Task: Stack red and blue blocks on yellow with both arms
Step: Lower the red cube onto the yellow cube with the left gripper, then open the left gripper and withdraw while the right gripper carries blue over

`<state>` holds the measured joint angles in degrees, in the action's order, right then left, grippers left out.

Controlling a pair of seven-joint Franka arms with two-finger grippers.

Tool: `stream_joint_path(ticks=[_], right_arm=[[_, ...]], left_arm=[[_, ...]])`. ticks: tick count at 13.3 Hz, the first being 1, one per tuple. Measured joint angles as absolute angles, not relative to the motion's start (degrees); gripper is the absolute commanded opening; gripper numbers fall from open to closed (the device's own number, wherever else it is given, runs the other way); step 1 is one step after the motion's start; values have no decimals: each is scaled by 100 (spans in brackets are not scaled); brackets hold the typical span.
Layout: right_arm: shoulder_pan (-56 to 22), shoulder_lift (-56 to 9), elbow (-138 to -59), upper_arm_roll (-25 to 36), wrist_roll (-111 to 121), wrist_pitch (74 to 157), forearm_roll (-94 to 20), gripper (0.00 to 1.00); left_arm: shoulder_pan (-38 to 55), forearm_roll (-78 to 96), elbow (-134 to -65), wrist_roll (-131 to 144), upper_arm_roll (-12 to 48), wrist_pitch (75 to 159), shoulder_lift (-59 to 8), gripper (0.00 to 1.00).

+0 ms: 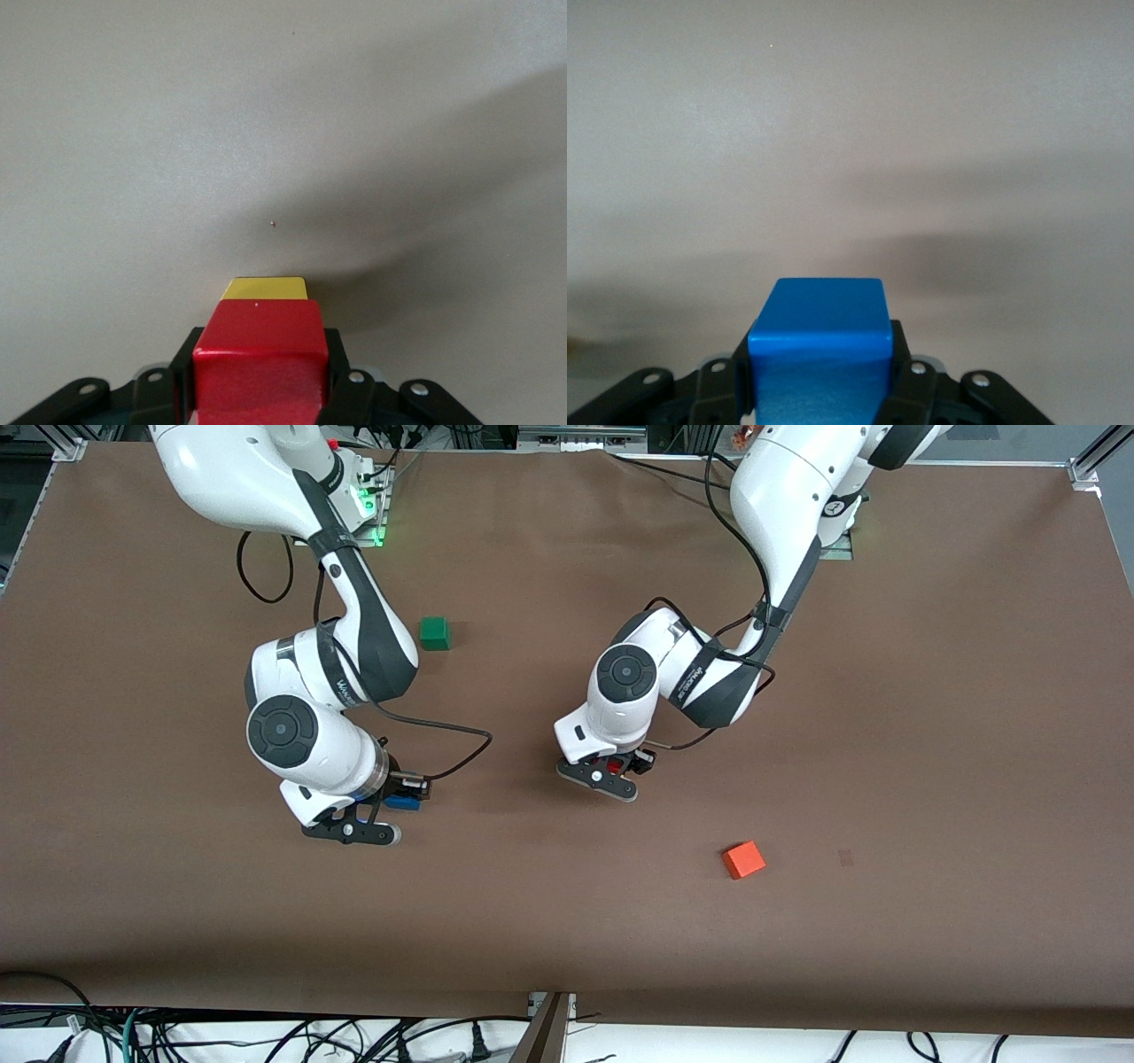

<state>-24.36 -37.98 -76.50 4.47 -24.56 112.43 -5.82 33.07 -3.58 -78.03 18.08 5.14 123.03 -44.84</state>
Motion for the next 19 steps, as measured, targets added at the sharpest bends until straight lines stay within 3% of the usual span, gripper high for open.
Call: stream_joint_path(ticks=[7, 8, 9, 14, 19], right_arm=[[-2439, -3798, -7649, 447, -2460, 11247, -582, 33], [-2439, -3798, -7649, 447, -2461, 11247, -582, 33], [-2439, -3798, -7649, 447, -2461, 11247, -582, 33], [-2439, -3799, -7649, 447, -2463, 11247, -582, 35], [-2588, -3800, -7609, 426, -2768, 11248, -583, 31]], left_arm=[[3319, -577, -7794, 1790, 518, 12302, -4585, 0], [3319, -577, -7794, 1787, 518, 12302, -4587, 22], [3319, -577, -7793, 1785, 518, 12302, -4587, 99], [3308, -577, -7787, 1785, 498, 12302, -4592, 100], [3296, -577, -7627, 1786, 492, 12235, -4582, 100]])
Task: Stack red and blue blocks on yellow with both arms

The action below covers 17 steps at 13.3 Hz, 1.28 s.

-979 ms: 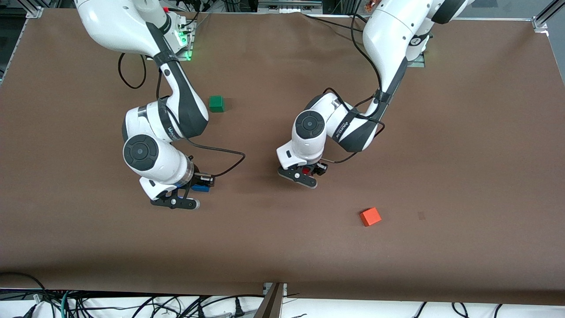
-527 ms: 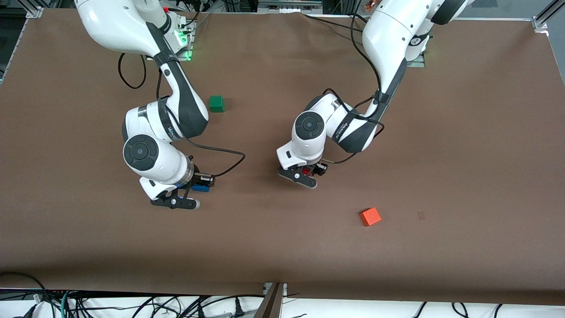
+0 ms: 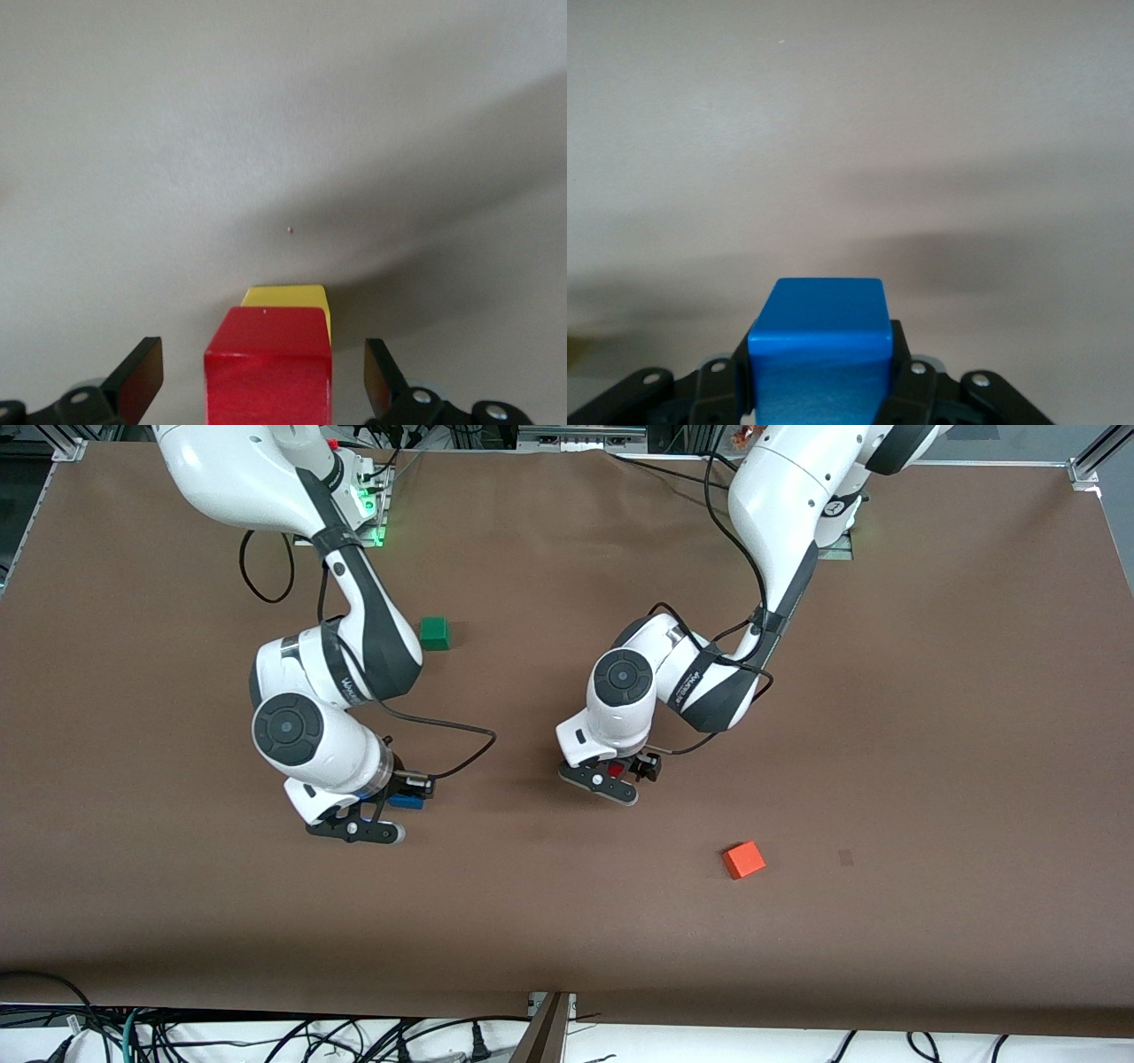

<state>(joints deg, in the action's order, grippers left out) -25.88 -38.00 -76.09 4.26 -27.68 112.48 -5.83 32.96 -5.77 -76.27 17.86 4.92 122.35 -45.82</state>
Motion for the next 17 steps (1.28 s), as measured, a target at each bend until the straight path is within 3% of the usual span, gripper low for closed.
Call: stream_joint_path(ticks=[5, 12, 15, 17], right_arm=[[-3463, -3872, -7232, 411, -4213, 11266, -581, 31], [-4008, -4064, -6790, 386, -5444, 11673, -585, 32], [-4346, -4425, -6533, 375, -5811, 12288, -585, 32], [-4427, -4701, -6364, 367, -5841, 12660, -585, 32]], left_arm=[[2797, -574, -6636, 1797, 425, 10930, -4311, 100], [153, -566, -6157, 1714, 423, 10911, -4212, 100], [-632, -558, -5976, 1654, 491, 10887, -3653, 100], [-738, -558, -5976, 1662, 497, 10371, -3102, 100]])
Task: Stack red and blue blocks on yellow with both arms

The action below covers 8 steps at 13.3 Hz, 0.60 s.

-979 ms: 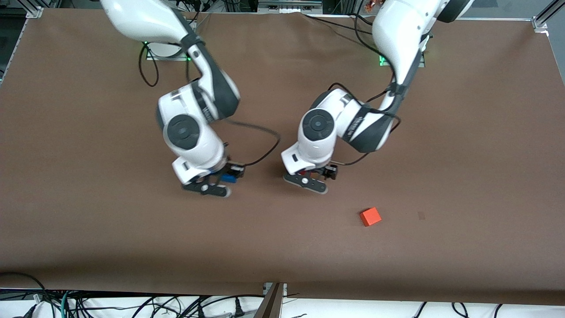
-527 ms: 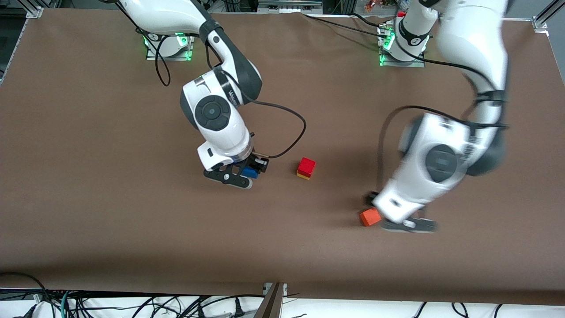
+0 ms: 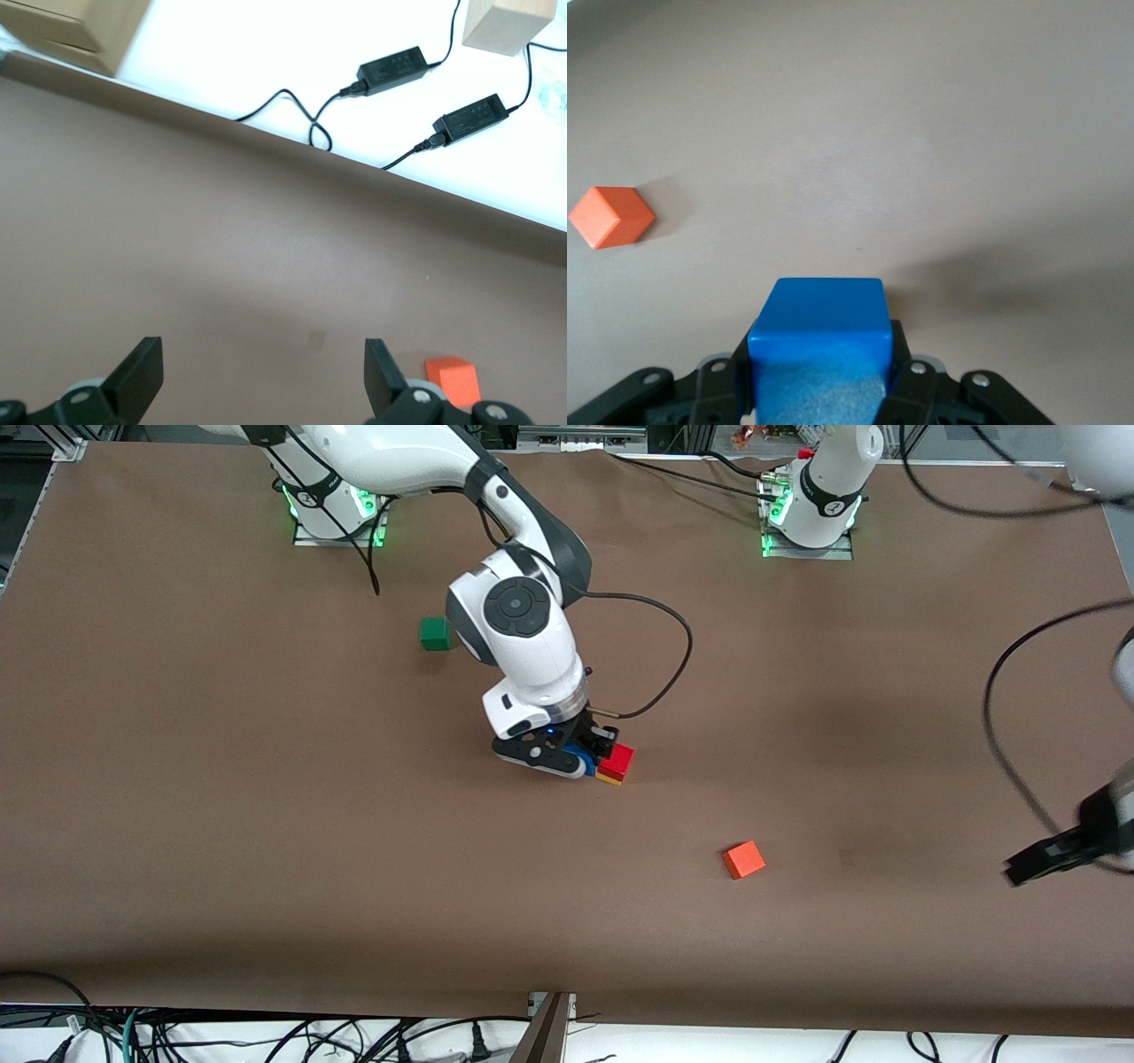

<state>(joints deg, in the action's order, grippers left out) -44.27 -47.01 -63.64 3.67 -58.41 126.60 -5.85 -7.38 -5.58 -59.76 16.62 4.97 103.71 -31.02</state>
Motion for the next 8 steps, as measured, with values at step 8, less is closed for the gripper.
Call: stream_joint_path(ticks=[8], right_arm=[[-4620, -5147, -6141, 308, -6115, 13060, -585, 33]], left_arm=[[-713, -558, -6326, 1185, 666, 8674, -2624, 100]])
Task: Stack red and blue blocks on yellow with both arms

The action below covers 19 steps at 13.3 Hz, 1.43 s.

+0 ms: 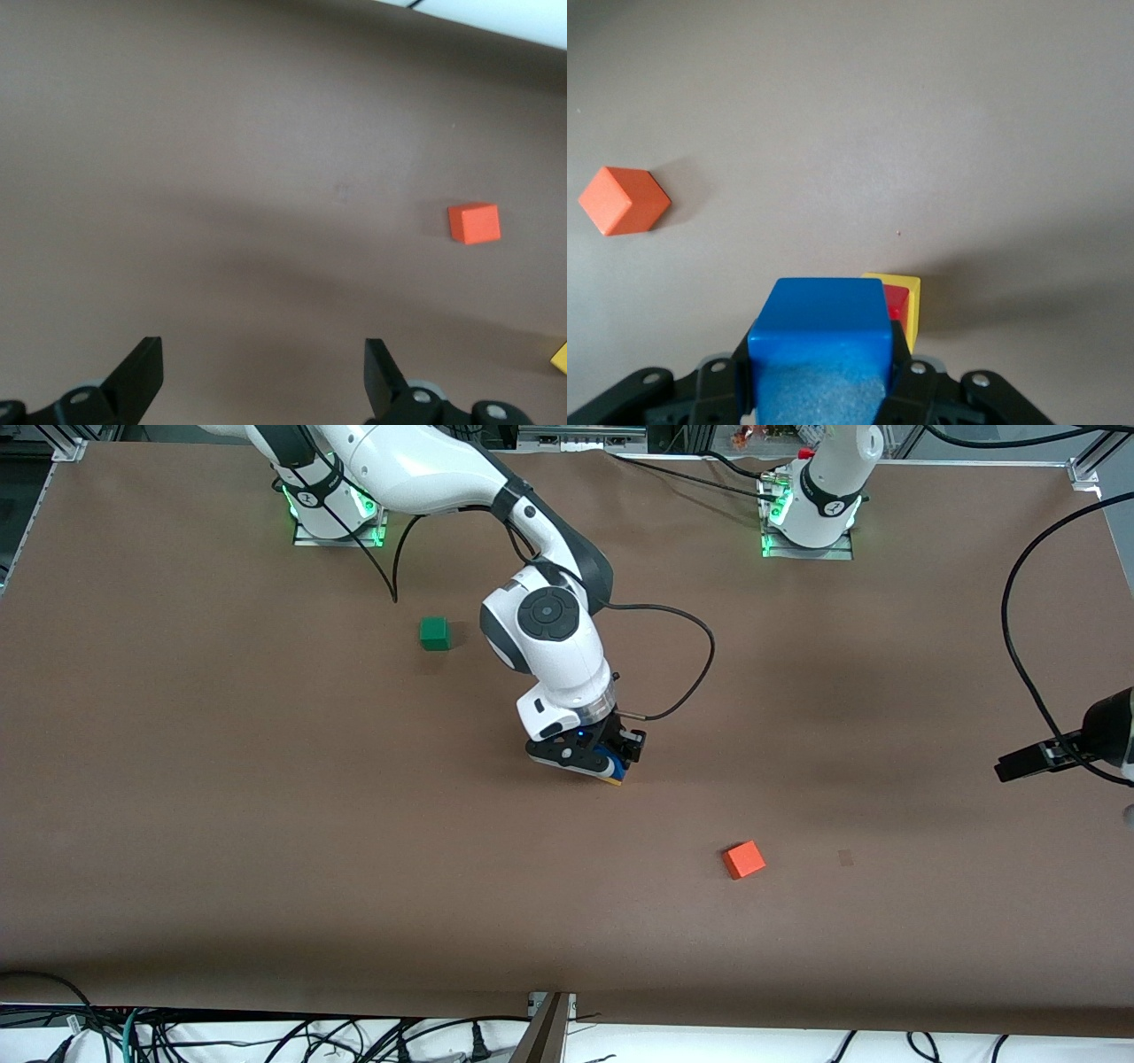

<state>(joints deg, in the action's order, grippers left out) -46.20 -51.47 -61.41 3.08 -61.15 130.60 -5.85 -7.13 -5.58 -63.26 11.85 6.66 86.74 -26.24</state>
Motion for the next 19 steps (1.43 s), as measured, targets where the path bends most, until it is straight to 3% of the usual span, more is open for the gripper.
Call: stream_joint_path(ticks=[4, 8, 13, 18, 19], right_arm=[[-4640, -5301, -6136, 308, -6130, 13225, -585, 37], [-4646, -5315, -6136, 308, -6131, 13226, -585, 47], [-4678, -5347, -6136, 306, -6226, 13220, -585, 48], [-4710, -5348, -6135, 305, -6299, 13208, -585, 72], [-4710, -5348, -6133, 306, -6300, 13206, -585, 90]], left_arm=[[-711, -558, -6334, 934, 673, 8673, -2622, 100], [-711, -533, -6334, 452, 706, 8622, -2602, 100], [-724, -263, -6577, 306, 708, 8387, -2349, 100], [-664, -232, -7450, 354, 709, 8568, -1640, 100], [-662, -230, -7709, 358, 710, 8714, -1474, 100]])
